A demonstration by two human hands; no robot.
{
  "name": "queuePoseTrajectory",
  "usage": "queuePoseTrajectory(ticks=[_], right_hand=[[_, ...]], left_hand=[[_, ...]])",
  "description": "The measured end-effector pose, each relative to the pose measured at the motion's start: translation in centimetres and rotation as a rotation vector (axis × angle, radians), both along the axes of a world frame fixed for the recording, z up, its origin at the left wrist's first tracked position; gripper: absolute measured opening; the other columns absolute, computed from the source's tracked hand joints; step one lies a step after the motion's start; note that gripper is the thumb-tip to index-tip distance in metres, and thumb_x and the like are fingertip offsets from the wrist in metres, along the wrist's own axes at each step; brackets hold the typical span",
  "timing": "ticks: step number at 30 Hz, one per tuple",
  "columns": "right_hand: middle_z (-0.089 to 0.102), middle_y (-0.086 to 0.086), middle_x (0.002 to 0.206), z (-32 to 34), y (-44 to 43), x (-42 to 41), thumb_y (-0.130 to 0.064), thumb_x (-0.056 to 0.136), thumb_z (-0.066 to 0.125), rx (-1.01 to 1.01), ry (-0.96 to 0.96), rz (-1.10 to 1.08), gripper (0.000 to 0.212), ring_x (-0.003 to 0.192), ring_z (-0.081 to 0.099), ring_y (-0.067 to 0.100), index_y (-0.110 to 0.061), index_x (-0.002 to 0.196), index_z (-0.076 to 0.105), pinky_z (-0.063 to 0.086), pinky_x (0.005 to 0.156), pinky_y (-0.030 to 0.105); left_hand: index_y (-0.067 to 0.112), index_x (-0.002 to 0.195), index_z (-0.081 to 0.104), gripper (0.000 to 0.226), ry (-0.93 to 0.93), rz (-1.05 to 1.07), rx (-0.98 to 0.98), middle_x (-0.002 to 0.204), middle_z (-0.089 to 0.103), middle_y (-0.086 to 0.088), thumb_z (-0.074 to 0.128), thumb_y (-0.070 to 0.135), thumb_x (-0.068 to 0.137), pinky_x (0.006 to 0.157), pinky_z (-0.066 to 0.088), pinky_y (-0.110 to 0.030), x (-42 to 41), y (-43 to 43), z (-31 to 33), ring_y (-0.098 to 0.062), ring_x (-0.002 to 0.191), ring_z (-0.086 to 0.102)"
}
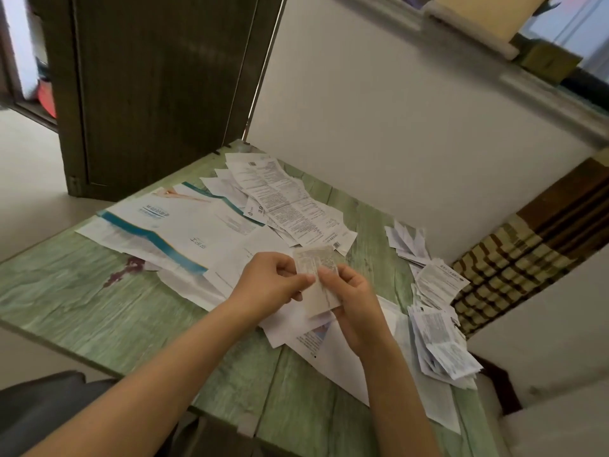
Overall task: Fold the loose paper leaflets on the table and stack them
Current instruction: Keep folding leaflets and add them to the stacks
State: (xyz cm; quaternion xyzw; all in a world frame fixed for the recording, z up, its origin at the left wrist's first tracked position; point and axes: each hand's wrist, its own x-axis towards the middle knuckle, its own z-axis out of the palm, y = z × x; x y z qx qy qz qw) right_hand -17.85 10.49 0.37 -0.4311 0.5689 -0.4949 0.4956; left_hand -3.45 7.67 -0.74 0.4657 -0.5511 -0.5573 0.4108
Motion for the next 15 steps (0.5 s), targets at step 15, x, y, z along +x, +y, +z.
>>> queuePoseTrajectory(ticks=[15], right_hand=[[0.072, 0.007, 0.086, -0.9, 1.1, 0.4, -0.007, 0.083, 0.063, -0.048, -0.156, -0.052, 0.016, 0.072, 0.068, 0.017, -0.007, 0.099, 0.063, 0.054, 0.054, 0.026]], left_hand=[[0.003, 0.076, 0.069, 0.017, -0.086, -0.057, -0.013, 0.06, 0.068, -0.006, 0.074, 0.019, 0.08, 0.06, 0.048, -0.025, 0.1, -1.0, -0.6, -0.008, 0.053, 0.061]])
